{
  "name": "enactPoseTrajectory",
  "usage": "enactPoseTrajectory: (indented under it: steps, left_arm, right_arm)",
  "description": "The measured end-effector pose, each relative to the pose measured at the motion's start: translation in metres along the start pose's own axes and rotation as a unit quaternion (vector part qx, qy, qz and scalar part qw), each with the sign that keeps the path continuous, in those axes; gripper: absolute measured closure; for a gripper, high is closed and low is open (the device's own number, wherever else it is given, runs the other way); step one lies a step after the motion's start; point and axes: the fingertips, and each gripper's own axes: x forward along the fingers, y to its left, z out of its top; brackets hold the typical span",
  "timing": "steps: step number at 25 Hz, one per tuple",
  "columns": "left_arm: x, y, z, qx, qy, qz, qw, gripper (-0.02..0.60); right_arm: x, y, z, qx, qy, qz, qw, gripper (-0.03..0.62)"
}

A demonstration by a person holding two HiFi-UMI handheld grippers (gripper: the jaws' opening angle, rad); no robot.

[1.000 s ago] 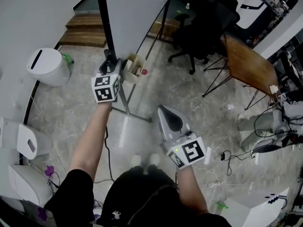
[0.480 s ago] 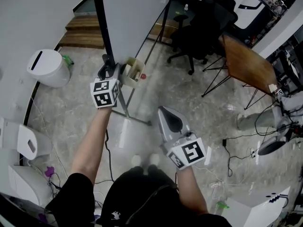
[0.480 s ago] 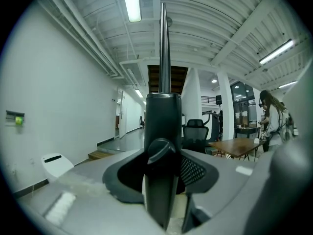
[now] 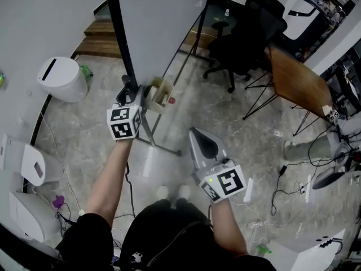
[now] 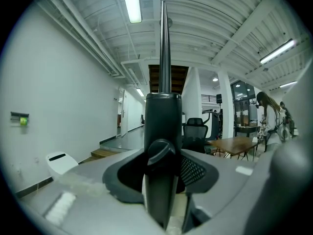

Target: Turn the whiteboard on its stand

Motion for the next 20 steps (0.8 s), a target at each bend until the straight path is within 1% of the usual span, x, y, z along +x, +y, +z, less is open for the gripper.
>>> enactPoseTrajectory:
  steps: [5,11,20]
  left_arm:
    - [-0.025,-0.003,-0.006,0.006,0.001,0.000,1.0000,0.390]
    - [-0.047,-0.004,-0.011,0.007,0.003,0.005,1.0000,0.390]
    - [-0.050,-0.004,-0.012,0.027,-0.010,0.009,0.9995,0.382]
  right_arm:
    - [-0.007,-0.003,0.001,-0.001,-0.002,0.001,1.000,0.589]
    - [-0.012,0.002,0.006,-0.003,-0.010,0.014,1.000,0.589]
    - [-0.021,0.004,0.014,-0.009,-0.017,0.031,0.999,0.589]
